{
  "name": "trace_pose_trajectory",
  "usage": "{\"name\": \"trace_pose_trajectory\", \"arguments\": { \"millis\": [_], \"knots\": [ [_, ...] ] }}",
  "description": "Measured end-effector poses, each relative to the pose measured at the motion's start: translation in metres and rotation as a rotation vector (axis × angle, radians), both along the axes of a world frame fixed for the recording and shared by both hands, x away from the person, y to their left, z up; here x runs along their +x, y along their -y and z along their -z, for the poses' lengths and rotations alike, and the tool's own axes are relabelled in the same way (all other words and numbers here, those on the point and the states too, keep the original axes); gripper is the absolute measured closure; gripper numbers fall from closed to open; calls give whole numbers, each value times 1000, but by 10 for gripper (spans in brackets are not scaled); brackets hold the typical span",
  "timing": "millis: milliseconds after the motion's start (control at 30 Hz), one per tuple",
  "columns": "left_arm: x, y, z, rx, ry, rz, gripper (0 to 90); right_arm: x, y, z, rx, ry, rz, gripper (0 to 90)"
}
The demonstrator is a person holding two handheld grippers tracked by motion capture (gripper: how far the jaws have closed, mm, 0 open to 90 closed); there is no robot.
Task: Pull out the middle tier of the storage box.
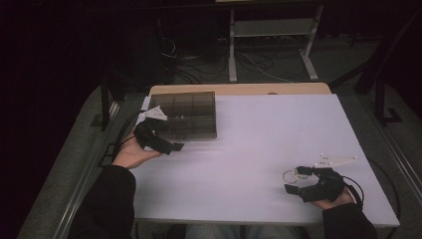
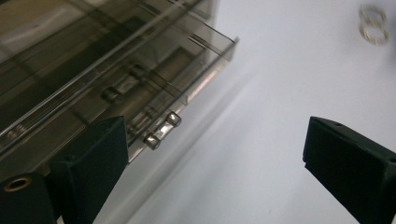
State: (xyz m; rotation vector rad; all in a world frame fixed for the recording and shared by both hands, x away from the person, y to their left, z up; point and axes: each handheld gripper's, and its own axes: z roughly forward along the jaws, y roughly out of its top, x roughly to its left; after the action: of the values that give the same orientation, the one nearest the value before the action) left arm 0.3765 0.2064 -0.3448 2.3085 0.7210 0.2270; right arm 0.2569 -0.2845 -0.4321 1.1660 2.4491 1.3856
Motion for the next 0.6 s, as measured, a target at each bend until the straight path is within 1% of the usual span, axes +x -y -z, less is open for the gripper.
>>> {"name": "trace_pose_trajectory", "arguments": {
  "millis": [33, 67, 100, 133, 167, 233, 267, 400, 433, 467, 533, 600],
  "knots": [
    [1, 3, 2, 40, 8, 47, 85, 0, 0, 0, 0, -1, -1, 101],
    [1, 3, 2, 40, 8, 47, 90, 0, 0, 0, 0, -1, -1, 101],
    [1, 7, 4, 60, 13, 65, 103, 0, 0, 0, -2, 2, -3, 101],
    [1, 7, 4, 60, 13, 65, 121, 0, 0, 0, -2, 2, -3, 101],
    [3, 8, 5, 75, 23, 84, 121, 0, 0, 0, -3, 3, -3, 101],
    [3, 11, 7, 84, 27, 87, 150, 0, -1, 1, -5, 2, -5, 101],
    [5, 12, 8, 84, 29, 93, 150, 0, -1, 1, -5, 2, -5, 101],
    [10, 13, 13, 80, 41, 98, 207, 0, -1, 1, -6, 7, -16, 101],
    [13, 13, 14, 73, 54, 106, 223, 0, -1, 1, -4, 9, -18, 101],
    [15, 12, 15, 63, 57, 113, 243, 0, -1, 1, -4, 9, -18, 101],
    [18, 11, 17, 42, 51, 126, 273, 0, -1, 1, -2, 7, -18, 101],
    [20, 10, 17, 42, 55, 131, 313, 0, -1, 1, -2, 6, -20, 101]
  ]
}}
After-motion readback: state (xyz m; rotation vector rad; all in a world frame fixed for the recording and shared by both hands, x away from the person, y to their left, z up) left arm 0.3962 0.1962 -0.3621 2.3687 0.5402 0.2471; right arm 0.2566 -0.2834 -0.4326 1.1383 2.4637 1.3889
